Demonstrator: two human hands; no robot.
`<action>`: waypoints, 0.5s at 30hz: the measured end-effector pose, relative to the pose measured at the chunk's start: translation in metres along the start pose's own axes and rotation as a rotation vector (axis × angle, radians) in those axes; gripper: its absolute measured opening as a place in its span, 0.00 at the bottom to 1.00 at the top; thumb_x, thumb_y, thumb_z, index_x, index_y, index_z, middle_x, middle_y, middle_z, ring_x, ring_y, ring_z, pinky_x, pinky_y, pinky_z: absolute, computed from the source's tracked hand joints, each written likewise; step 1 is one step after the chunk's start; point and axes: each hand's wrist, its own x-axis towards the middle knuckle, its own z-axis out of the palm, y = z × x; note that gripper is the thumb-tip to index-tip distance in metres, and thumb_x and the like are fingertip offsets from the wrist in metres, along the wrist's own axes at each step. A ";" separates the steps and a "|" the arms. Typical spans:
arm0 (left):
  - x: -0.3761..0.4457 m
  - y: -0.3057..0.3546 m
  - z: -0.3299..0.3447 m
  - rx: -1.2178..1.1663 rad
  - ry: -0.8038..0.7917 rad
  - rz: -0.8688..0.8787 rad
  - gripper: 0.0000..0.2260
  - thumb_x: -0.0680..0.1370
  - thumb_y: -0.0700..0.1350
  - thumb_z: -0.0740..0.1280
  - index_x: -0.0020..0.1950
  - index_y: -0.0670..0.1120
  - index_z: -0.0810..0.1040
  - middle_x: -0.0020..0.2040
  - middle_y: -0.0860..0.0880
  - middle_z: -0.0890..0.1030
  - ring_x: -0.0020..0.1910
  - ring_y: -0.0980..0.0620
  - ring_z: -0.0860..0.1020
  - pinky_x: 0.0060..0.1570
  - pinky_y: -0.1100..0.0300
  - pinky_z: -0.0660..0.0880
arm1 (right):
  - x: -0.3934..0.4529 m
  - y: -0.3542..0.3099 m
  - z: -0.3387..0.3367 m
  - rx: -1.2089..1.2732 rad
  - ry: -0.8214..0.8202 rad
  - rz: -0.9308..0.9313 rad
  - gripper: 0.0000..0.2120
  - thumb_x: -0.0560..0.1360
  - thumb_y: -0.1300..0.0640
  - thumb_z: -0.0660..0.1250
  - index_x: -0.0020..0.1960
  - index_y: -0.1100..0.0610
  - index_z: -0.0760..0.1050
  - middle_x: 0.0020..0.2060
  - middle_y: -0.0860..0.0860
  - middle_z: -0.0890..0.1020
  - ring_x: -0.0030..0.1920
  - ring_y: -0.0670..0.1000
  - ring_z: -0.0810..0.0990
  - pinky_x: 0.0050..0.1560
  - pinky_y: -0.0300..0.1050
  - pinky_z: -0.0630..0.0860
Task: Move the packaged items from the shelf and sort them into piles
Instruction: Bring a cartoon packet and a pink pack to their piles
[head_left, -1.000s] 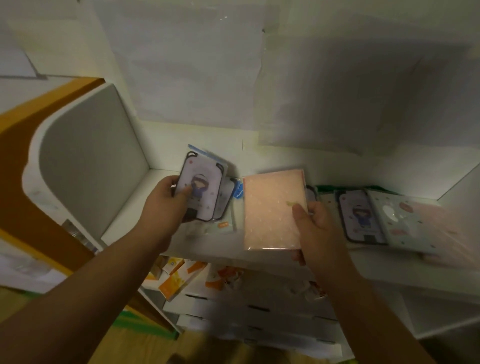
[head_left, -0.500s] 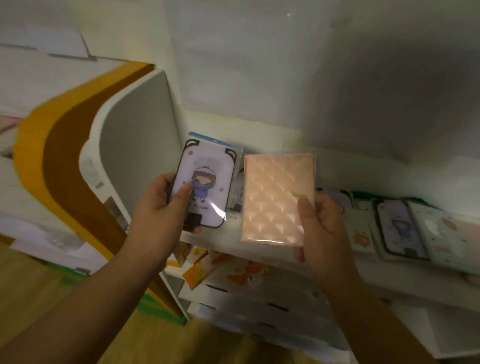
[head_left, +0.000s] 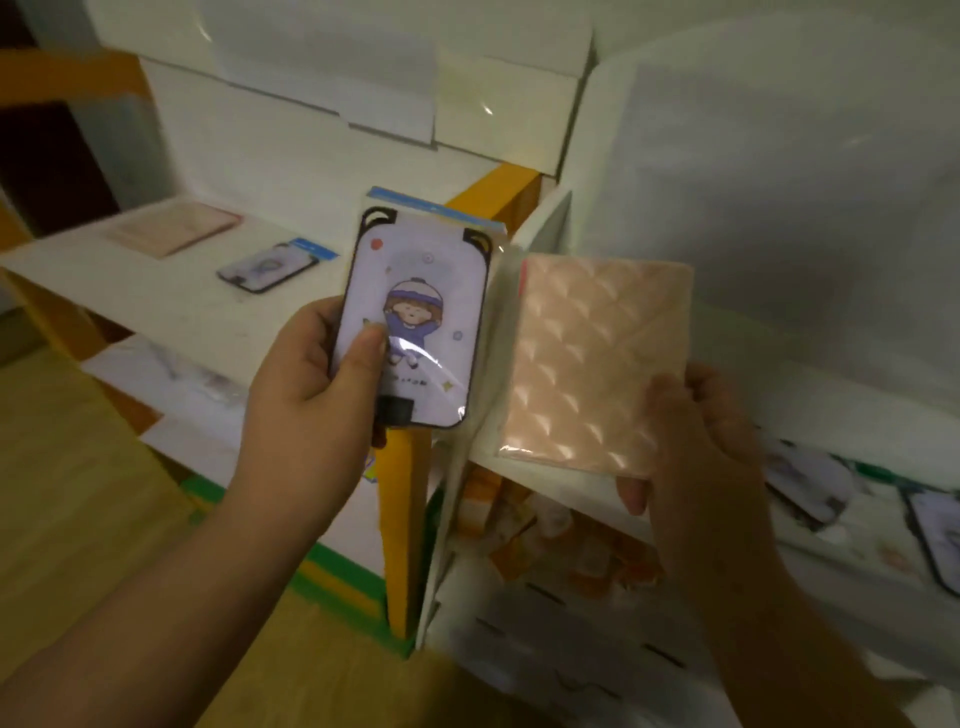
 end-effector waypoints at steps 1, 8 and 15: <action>0.003 -0.003 -0.020 -0.003 0.029 -0.014 0.07 0.81 0.50 0.63 0.57 0.53 0.77 0.45 0.50 0.84 0.35 0.52 0.81 0.28 0.58 0.75 | -0.006 -0.005 0.018 0.008 -0.022 -0.013 0.09 0.84 0.55 0.56 0.54 0.59 0.72 0.28 0.50 0.75 0.21 0.49 0.68 0.19 0.39 0.65; 0.023 -0.026 -0.155 0.033 0.138 -0.111 0.09 0.81 0.52 0.63 0.58 0.52 0.76 0.45 0.49 0.84 0.34 0.50 0.80 0.27 0.57 0.74 | -0.041 -0.010 0.150 0.069 -0.154 0.021 0.08 0.84 0.56 0.56 0.54 0.60 0.71 0.26 0.49 0.75 0.21 0.52 0.68 0.20 0.39 0.64; 0.029 -0.050 -0.252 0.073 0.156 -0.204 0.11 0.81 0.51 0.63 0.62 0.51 0.76 0.44 0.50 0.83 0.30 0.57 0.77 0.26 0.60 0.73 | -0.060 0.011 0.252 0.090 -0.233 0.125 0.06 0.82 0.60 0.57 0.54 0.60 0.72 0.27 0.50 0.75 0.21 0.49 0.68 0.21 0.39 0.64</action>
